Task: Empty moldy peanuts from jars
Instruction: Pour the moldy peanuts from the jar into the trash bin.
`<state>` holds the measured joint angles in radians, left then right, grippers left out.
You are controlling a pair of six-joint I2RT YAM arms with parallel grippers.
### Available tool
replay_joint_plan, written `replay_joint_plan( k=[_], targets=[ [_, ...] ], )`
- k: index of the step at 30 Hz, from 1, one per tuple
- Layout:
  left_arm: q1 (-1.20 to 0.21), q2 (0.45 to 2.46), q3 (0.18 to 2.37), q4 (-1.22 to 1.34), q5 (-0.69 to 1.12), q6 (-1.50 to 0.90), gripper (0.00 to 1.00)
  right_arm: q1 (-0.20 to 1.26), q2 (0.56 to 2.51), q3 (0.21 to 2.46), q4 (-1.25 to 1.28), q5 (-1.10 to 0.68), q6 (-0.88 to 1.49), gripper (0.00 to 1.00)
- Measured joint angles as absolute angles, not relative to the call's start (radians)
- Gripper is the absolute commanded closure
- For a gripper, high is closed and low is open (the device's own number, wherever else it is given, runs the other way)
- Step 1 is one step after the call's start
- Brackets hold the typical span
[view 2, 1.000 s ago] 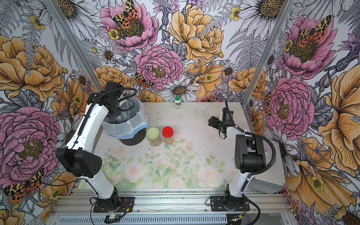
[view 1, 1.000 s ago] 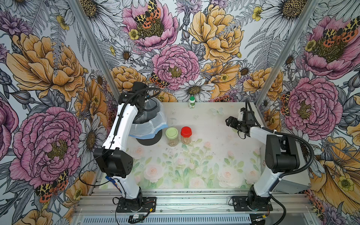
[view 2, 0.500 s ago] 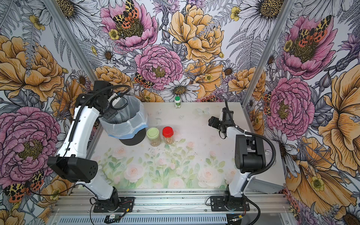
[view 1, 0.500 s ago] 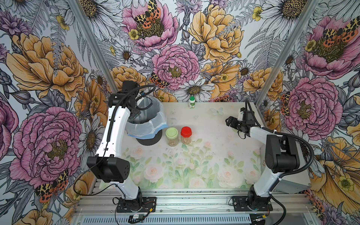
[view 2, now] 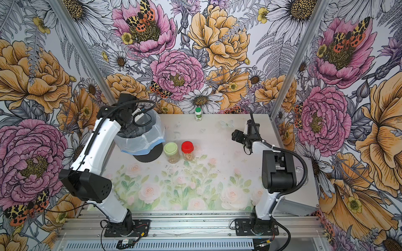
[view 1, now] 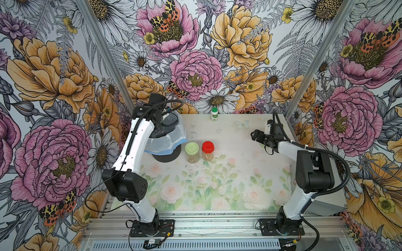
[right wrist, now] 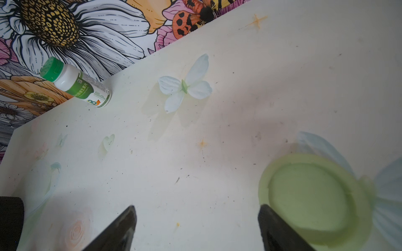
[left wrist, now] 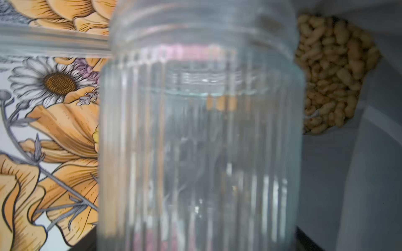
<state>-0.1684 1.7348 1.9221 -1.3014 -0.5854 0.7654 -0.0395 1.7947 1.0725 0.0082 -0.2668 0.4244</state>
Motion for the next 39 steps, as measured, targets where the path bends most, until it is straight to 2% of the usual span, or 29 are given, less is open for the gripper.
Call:
replay_joint_plan(
  k=[1,2,4,6,7,8,11,14,19,23,27,34,37,39],
  targets=[
    [-0.171,1.758,1.934,-1.301,-0.566,0.764,0.78,-0.039,1.794,1.071,0.010,-0.266,0.424,0.11],
    [-0.170,1.769,1.937,-1.293,-0.548,0.762,0.83,-0.039,1.793,1.069,0.014,-0.266,0.422,0.11],
    [-0.170,1.773,1.930,-1.292,-0.583,0.766,0.84,-0.039,1.792,1.068,0.019,-0.267,0.421,0.11],
    [-0.160,1.773,1.931,-1.298,-0.601,0.762,0.77,-0.039,1.792,1.068,0.020,-0.268,0.421,0.11],
    [-0.151,1.773,1.932,-1.298,-0.584,0.754,0.82,-0.039,1.792,1.068,0.021,-0.268,0.421,0.11],
    [-0.148,1.773,1.934,-1.299,-0.580,0.749,0.82,-0.039,1.792,1.068,0.021,-0.268,0.421,0.11],
    [-0.162,1.779,1.973,-1.337,-0.618,0.739,0.72,-0.039,1.792,1.068,0.021,-0.268,0.421,0.11],
    [-0.184,1.776,2.018,-1.327,-0.580,0.724,0.77,-0.038,1.791,1.063,0.036,-0.267,0.421,0.11],
    [-0.137,1.754,1.943,-1.351,-0.568,0.719,0.73,-0.038,1.786,1.063,0.049,-0.267,0.421,0.11],
    [-0.105,1.752,1.971,-1.366,-0.596,0.719,0.74,-0.038,1.786,1.061,0.066,-0.279,0.426,0.12],
    [-0.117,1.814,2.087,-1.401,-0.588,0.709,0.75,-0.032,1.786,1.059,0.087,-0.287,0.426,0.11],
    [-0.084,1.829,1.991,-1.403,-0.546,0.708,0.75,-0.029,1.773,1.032,0.103,-0.287,0.425,0.11],
    [-0.096,1.900,2.108,-1.459,-0.543,0.705,0.75,-0.025,1.773,1.032,0.108,-0.290,0.425,0.11],
    [-0.126,1.922,2.130,-1.406,-0.555,0.708,0.75,-0.023,1.773,1.032,0.110,-0.290,0.424,0.11]
  ],
)
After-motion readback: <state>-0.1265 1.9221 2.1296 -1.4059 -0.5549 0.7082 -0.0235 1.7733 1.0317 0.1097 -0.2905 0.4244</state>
